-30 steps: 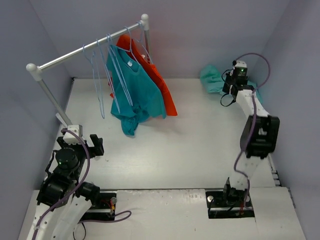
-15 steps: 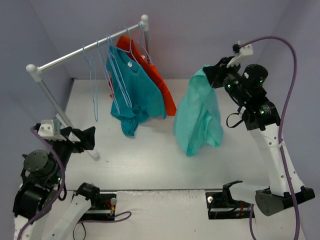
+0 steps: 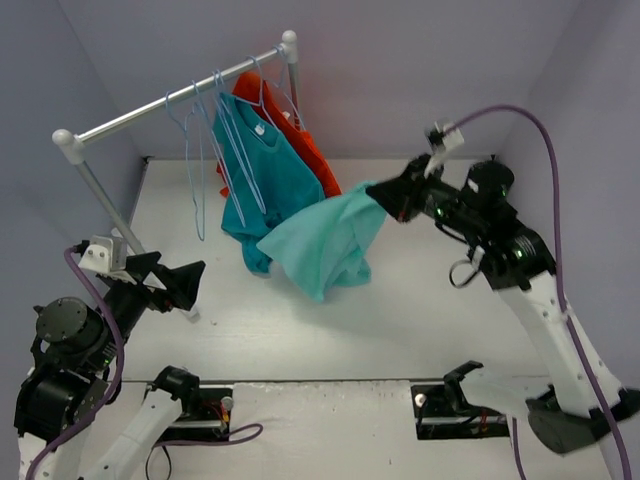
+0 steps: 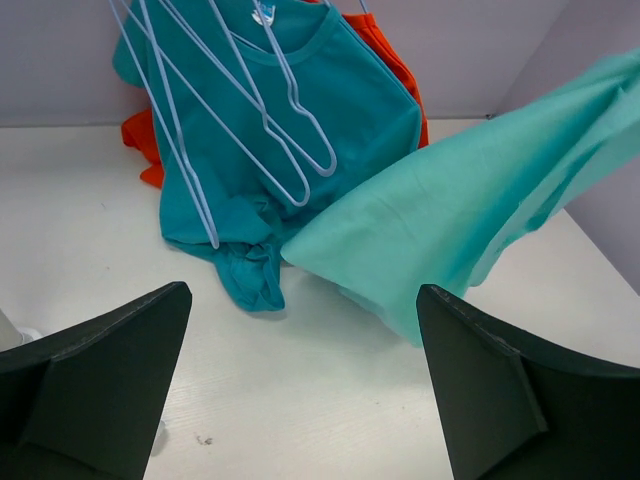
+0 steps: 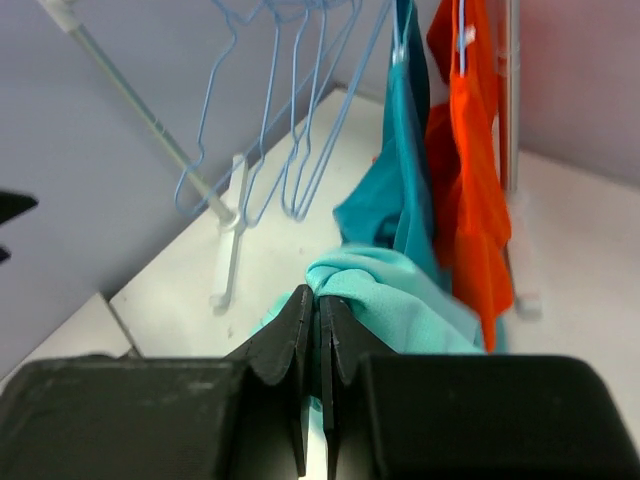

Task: Place the t-shirt on the hanger
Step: Place the T-shirt at the center of the board.

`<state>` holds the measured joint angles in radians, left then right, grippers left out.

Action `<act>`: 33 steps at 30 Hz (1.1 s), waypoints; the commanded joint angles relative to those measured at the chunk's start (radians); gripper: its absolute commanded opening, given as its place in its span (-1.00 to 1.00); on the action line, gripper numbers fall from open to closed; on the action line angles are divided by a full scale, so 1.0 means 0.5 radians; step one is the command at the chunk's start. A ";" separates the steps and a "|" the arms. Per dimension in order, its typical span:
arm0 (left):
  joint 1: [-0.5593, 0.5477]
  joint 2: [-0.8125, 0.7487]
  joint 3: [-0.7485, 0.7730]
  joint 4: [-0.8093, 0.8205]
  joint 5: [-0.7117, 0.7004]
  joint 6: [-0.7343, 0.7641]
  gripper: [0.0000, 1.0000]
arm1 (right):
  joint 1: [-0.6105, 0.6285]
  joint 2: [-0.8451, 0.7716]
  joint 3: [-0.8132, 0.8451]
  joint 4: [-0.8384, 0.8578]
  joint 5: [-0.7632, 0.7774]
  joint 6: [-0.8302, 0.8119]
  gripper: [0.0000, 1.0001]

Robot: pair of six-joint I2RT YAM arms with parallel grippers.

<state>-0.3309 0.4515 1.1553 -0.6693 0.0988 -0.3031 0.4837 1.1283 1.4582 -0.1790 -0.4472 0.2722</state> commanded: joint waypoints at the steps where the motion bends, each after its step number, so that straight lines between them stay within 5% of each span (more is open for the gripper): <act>1: 0.008 0.027 -0.003 0.065 0.081 -0.018 0.83 | -0.005 -0.343 -0.333 0.119 -0.247 0.123 -1.00; 5: 0.008 0.024 -0.041 0.065 0.075 -0.007 0.83 | -0.001 -0.559 -0.782 0.060 -0.525 0.240 -0.92; 7: 0.008 0.039 -0.056 0.059 0.072 -0.004 0.83 | 0.002 -0.688 -0.939 -0.092 -0.469 0.256 -0.49; 8: 0.008 0.045 -0.068 0.059 0.075 -0.007 0.83 | 0.002 -0.731 -0.986 -0.111 -0.414 0.265 0.03; 12: 0.008 0.096 -0.126 0.061 0.074 -0.060 0.83 | 0.002 -0.802 -1.090 -0.128 -0.014 0.295 0.60; 20: 0.008 0.335 -0.192 0.072 0.126 -0.175 0.83 | -0.014 -0.109 -1.015 -0.084 0.740 0.129 0.53; 26: -0.004 0.614 -0.242 0.105 0.228 -0.222 0.82 | -0.019 0.296 -1.132 0.326 0.656 0.069 0.27; 33: -0.013 0.688 -0.382 0.185 0.218 -0.269 0.82 | -0.033 0.715 -1.197 0.668 0.580 -0.019 0.32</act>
<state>-0.3328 0.8036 0.9663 -0.6568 0.1899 -0.4061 0.4765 1.4271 0.8520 -0.0100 -0.1533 0.3038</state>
